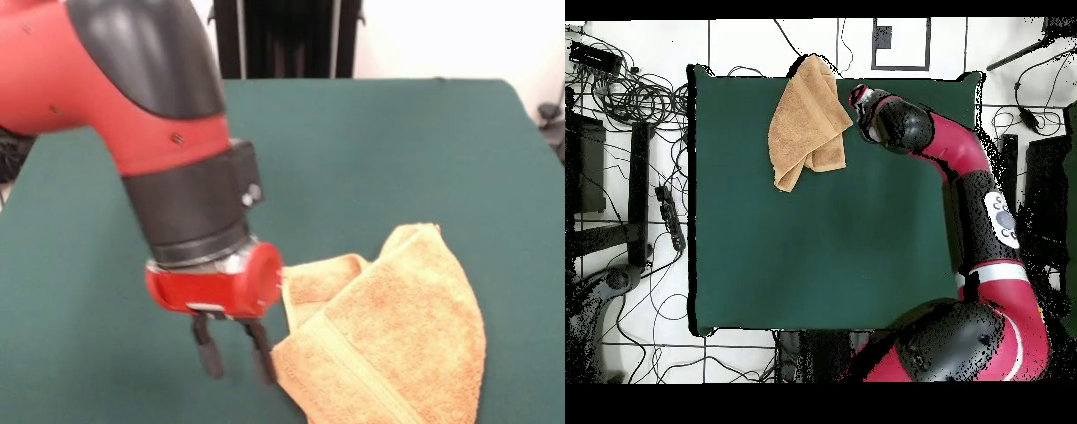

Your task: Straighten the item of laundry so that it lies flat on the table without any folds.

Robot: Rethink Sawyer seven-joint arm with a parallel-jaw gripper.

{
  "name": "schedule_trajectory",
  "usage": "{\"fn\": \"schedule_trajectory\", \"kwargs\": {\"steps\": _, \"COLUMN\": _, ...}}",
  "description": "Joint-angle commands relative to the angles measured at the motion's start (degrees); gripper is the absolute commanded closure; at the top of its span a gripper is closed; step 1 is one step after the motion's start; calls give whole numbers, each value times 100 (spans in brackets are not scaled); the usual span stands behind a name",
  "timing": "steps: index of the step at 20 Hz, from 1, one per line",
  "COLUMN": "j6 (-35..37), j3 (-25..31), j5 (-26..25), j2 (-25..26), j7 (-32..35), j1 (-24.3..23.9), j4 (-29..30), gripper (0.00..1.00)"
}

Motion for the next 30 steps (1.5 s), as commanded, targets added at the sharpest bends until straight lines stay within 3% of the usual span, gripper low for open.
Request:
{"fn": "schedule_trajectory", "kwargs": {"steps": 1, "j6": 297, "j3": 142, "j5": -249, "j2": 631, "j7": -618, "j1": 625, "j4": -24, "gripper": 0}}
{"fn": "schedule_trajectory", "kwargs": {"steps": 13, "j6": 30, "j3": 250, "j5": -367, "j2": 559, "j7": -900, "j1": 324, "j4": 578, "gripper": 0}}
{"fn": "schedule_trajectory", "kwargs": {"steps": 30, "j6": -212, "j3": 291, "j5": -525, "j2": 862, "j7": -1018, "j1": 314, "j4": 425, "gripper": 0}}
